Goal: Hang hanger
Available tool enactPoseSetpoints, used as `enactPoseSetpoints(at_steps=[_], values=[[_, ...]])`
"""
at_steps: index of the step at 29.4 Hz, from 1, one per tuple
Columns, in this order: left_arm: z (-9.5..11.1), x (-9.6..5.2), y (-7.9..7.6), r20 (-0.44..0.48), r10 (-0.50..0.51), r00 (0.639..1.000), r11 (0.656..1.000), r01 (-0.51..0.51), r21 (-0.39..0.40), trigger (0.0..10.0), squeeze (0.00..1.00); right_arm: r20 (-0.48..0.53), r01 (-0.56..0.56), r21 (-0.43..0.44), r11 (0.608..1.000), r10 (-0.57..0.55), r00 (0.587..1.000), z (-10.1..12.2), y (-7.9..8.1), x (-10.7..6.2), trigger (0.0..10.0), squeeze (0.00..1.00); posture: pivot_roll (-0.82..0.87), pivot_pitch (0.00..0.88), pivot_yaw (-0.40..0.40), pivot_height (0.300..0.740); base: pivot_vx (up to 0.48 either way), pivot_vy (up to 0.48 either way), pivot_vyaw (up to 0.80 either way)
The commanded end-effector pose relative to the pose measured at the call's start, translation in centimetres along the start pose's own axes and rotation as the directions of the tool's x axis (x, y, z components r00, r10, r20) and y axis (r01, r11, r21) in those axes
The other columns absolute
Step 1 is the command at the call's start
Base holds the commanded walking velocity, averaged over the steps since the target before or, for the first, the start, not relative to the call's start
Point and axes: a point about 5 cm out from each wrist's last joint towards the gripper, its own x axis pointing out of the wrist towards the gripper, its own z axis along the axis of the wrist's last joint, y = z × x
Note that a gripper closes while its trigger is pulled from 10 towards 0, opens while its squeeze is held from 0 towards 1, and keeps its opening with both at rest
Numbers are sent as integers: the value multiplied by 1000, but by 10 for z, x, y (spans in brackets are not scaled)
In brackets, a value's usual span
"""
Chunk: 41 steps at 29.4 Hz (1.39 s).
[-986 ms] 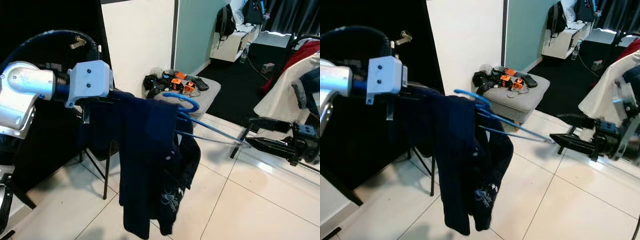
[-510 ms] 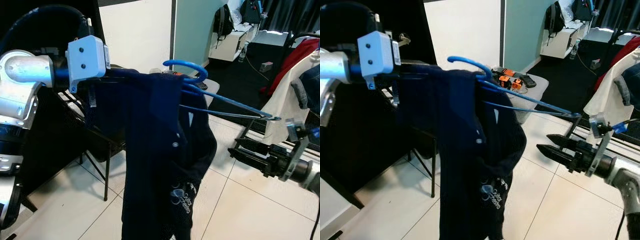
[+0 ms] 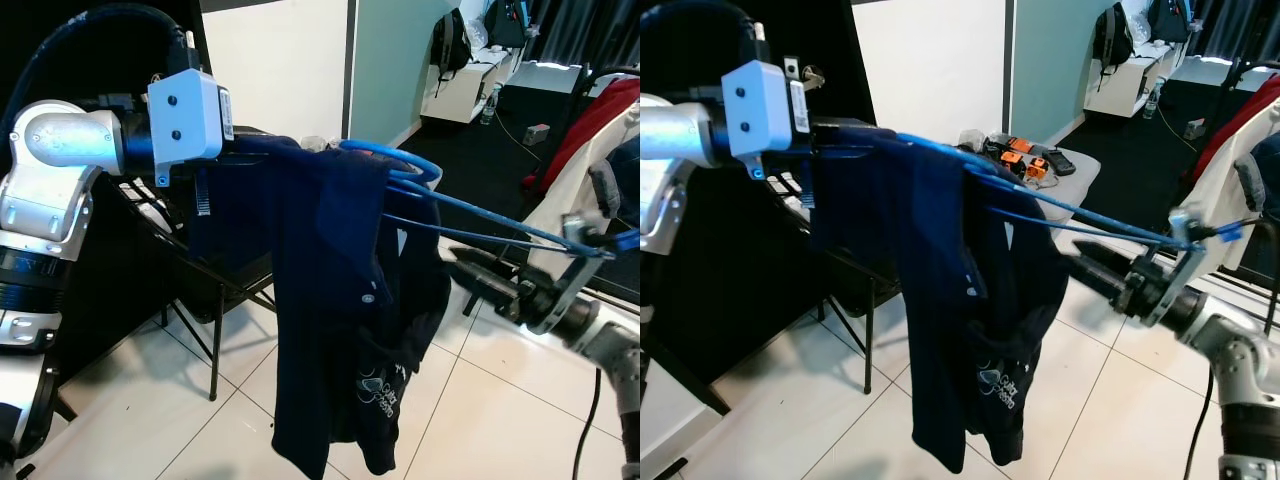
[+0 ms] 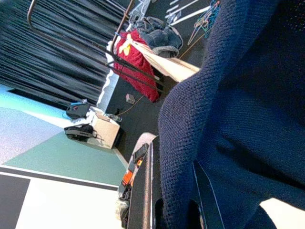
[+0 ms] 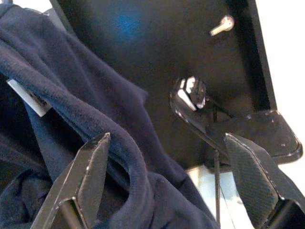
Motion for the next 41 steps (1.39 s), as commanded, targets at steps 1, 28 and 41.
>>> enactPoseSetpoints(at_steps=[1,28,41], values=[[3,3,2,22,29,999,1000,-29,10,0,0,-70,7,20,1000,-6,998,-13,2,6,10000,0,-104,0,28,740,0,0,0],[-3,3,-5,-42,9,999,1000,-9,22,0,0,-265,432,68,899,-401,877,-28,-38,17,0,0,-104,0,24,740,0,0,0],[-26,-8,-23,-197,-24,980,999,15,-43,0,0,-151,389,57,919,-378,914,7,-37,25,0,0,-98,0,16,740,0,0,0]])
